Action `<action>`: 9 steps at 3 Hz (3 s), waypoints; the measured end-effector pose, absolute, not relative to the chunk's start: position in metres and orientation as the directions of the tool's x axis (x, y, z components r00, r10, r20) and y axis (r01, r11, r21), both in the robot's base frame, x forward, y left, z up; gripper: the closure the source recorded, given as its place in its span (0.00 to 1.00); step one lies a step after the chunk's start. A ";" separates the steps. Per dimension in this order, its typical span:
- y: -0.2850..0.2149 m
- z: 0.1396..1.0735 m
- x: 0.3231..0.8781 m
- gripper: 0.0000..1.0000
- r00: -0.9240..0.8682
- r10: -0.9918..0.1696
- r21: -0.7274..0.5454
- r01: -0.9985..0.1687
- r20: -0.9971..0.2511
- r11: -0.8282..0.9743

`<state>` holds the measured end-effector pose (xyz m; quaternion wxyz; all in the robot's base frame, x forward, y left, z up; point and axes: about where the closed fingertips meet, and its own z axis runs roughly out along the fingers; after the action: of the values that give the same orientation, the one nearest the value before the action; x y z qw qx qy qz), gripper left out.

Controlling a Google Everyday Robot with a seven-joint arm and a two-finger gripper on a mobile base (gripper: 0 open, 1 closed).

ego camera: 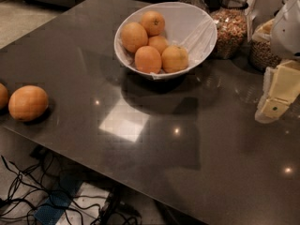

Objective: Pick orange from white bowl

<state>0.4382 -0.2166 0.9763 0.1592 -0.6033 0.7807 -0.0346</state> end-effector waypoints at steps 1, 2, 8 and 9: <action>-0.217 0.976 0.438 0.00 -0.221 -0.953 -0.246 -0.931 -0.207 0.270; -0.209 0.973 0.459 0.00 -0.201 -0.950 -0.270 -0.926 -0.238 0.263; -0.123 0.975 0.580 0.00 -0.067 -0.871 -0.376 -0.884 -0.486 0.278; -0.117 0.968 0.606 0.00 -0.103 -0.849 -0.344 -0.884 -0.519 0.317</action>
Offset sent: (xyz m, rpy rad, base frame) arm 0.0528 0.0164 -0.0124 0.0645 -0.0663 0.0352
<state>0.6056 -0.1171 0.9675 0.3289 -0.5836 0.7420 0.0266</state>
